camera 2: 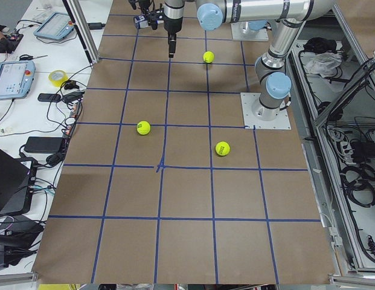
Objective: Lift up tennis ball bucket
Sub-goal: 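Lift the can with the right gripper and carry it toward the left arm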
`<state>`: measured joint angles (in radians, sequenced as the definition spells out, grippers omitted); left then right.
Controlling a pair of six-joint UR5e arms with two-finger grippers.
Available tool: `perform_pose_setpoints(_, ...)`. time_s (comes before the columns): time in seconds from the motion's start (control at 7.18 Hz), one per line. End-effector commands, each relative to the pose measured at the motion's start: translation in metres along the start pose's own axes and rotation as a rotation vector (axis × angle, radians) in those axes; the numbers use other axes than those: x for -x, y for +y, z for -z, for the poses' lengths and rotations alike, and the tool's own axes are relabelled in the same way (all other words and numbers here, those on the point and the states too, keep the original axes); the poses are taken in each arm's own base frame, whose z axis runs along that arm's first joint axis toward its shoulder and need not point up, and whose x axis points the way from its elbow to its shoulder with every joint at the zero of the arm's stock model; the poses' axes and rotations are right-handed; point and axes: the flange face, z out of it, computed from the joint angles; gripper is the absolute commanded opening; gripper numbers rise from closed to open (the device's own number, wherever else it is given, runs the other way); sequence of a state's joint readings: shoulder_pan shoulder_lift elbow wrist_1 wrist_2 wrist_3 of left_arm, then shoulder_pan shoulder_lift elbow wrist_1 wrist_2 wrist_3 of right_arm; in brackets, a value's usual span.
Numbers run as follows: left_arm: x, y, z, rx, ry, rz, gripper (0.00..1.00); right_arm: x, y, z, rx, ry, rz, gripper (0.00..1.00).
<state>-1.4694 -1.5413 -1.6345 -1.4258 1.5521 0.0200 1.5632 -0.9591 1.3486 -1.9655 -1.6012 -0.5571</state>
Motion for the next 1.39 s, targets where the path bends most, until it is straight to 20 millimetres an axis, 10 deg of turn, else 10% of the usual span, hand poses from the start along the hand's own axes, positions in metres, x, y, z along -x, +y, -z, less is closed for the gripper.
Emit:
perform_pose_setpoints(0.0, 0.009, -0.003, 0.007, -0.006, -0.002, 0.009, 1.0, 0.085, -0.023, 0.027, -0.039, 0.005, 0.185, 0.72)
perform_pose_setpoints(0.56, 0.06, -0.014, 0.015, 0.018, -0.007, 0.065, 1.0, 0.159, -0.042, 0.032, -0.114, -0.062, 0.523, 0.72)
perform_pose_setpoints(1.25, 0.098, -0.025, 0.024, 0.011, -0.018, 0.136, 1.0, 0.33, -0.057, 0.008, -0.117, -0.047, 0.937, 0.73)
